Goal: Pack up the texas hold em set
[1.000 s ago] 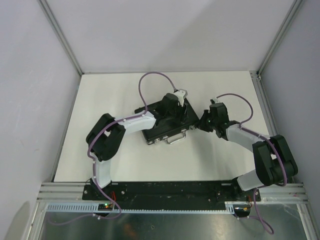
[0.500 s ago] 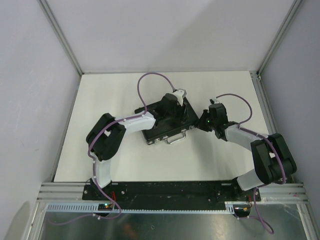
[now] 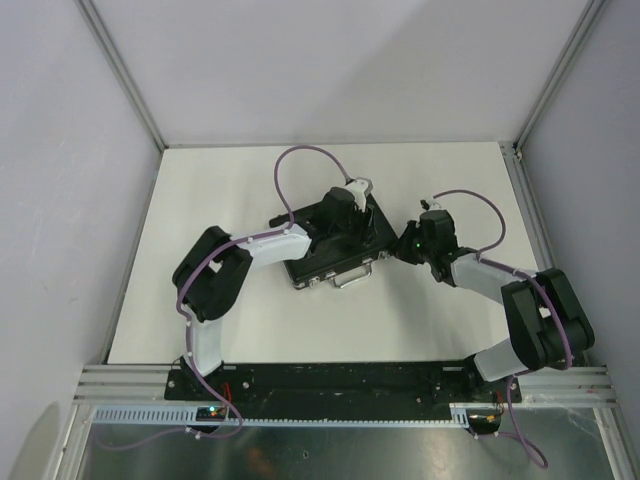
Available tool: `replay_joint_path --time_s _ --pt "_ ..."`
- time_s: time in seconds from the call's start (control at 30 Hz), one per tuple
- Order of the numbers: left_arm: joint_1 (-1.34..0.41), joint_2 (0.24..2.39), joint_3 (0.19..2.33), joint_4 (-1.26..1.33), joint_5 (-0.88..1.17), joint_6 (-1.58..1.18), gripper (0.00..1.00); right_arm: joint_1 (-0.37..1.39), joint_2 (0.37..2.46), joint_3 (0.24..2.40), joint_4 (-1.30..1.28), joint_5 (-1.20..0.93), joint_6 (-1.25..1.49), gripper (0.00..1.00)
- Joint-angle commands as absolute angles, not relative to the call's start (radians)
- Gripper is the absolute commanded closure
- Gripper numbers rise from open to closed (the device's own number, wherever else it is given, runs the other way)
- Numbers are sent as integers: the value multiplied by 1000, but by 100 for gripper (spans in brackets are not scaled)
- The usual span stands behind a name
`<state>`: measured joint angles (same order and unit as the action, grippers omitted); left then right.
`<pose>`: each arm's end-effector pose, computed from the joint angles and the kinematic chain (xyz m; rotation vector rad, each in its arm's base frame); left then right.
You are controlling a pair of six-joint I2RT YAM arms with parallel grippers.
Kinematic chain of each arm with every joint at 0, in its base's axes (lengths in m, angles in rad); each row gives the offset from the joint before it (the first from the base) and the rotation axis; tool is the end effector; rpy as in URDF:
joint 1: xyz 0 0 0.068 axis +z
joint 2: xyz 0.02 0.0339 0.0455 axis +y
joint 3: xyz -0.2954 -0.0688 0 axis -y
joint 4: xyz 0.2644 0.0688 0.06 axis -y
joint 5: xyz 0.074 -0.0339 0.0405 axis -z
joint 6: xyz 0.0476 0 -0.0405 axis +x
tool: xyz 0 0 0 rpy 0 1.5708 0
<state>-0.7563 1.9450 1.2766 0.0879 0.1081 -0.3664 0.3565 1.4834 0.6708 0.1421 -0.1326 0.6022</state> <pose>0.3413 -0.3291 0.2052 0.4998 2.1922 -0.7490 0.2926 0.1157 0.1818 0.2103 2.3102 0.6533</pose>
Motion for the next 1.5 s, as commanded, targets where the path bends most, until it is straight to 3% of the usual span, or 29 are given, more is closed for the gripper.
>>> replay_joint_path --time_s 0.0,0.83,1.1,1.37,1.47 --pt "-761 2014 1217 -78 122 -379 50 394 1522 617 29 -216 574 100" --pt "-760 2024 1214 -77 130 -381 50 468 1314 498 -23 -142 561 99" --pt "-761 2037 1198 -77 131 -391 50 481 1195 554 -90 -96 558 83" --pt "-761 2039 1196 -77 132 -395 50 484 1278 580 -94 -96 555 81" --pt "-761 2035 1196 -77 130 -391 50 489 1235 602 -112 -61 556 73"
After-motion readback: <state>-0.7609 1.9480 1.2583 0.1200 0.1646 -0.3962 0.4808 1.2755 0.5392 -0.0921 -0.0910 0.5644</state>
